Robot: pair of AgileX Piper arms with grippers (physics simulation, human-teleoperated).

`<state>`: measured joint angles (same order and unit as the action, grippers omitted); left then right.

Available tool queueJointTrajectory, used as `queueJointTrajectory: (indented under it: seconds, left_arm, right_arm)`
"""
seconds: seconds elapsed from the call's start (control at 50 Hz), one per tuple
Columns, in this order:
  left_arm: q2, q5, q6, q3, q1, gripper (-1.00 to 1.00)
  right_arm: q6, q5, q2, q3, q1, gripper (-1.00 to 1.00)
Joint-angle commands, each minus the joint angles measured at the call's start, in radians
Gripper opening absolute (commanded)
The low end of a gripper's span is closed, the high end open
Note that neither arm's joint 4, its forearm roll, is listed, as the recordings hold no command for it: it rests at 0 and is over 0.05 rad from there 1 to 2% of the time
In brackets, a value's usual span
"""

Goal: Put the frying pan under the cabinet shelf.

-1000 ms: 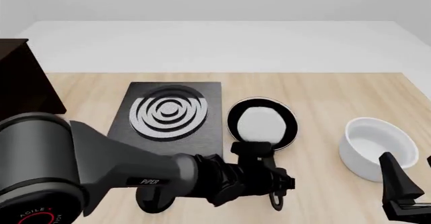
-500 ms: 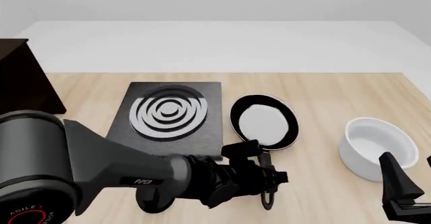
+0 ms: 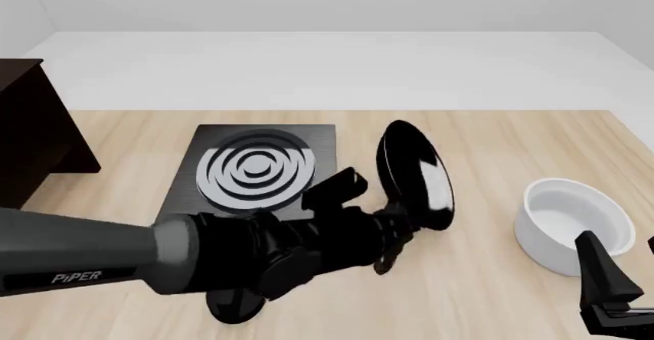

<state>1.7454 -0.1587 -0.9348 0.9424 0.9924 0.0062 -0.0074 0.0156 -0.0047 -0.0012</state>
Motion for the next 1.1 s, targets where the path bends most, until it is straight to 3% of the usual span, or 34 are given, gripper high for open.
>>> queueJointTrajectory:
  seconds: [0.02,0.14,0.22,0.28,0.3,0.32,0.34,0.36,0.44,0.62,0.78,0.92,0.96,1.08,1.1]
  left_arm:
    - [-0.136,-0.076,-0.089,-0.055,-0.015,-1.0]
    - [-0.156,-0.1,-0.111,-0.077,-0.037,-1.0]
    - [-0.202,-0.157,-0.166,-0.123,-0.071,-1.0]
    - [-0.231,-0.141,-0.144,-0.119,-0.085,-1.0]
    - [-0.245,-0.189,-0.208,-0.157,-0.099,-1.0]
    - [-0.274,-0.161,-0.165,-0.144,-0.101,-1.0]
    - [-0.274,-0.161,-0.165,-0.144,-0.101,-1.0]
    - [-0.269,-0.174,-0.199,-0.164,-0.094,-1.0]
    - [-0.302,-0.174,-0.215,-0.184,-0.115,-1.0]
    - [-0.364,-0.267,-0.325,-0.275,-0.11,-1.0]
    - [-0.428,-0.375,-0.476,-0.403,-0.146,-1.0]
    - [-0.475,-0.446,-0.541,-0.475,-0.167,-1.0]
    - [-0.483,-0.554,-0.614,-0.546,-0.2,-1.0]
    - [-0.491,-0.687,-0.666,-0.626,-0.207,-1.0]
    - [-0.473,-0.784,-0.725,-0.673,-0.229,-1.0]
  right_arm:
    - [0.0,0.0,0.0,0.0,0.0,1.0]
    - [0.0,0.0,0.0,0.0,0.0,1.0]
    - [0.0,0.0,0.0,0.0,0.0,1.0]
    - [0.0,0.0,0.0,0.0,0.0,1.0]
    - [0.0,0.0,0.0,0.0,0.0,1.0]
    - [-0.001,0.0,0.0,0.0,0.0,1.0]
    - [-0.001,0.0,0.0,0.0,0.0,1.0]
    - [0.0,0.0,0.0,0.0,0.0,1.0]
    - [0.0,0.0,0.0,0.0,0.0,1.0]
    - [0.0,0.0,0.0,0.0,0.0,1.0]
    - [0.0,0.0,0.0,0.0,0.0,1.0]
    - [0.0,0.0,0.0,0.0,0.0,1.0]
    - [0.0,0.0,0.0,0.0,0.0,1.0]
    - [0.0,0.0,0.0,0.0,0.0,1.0]
    - [0.0,0.0,0.0,0.0,0.0,1.0]
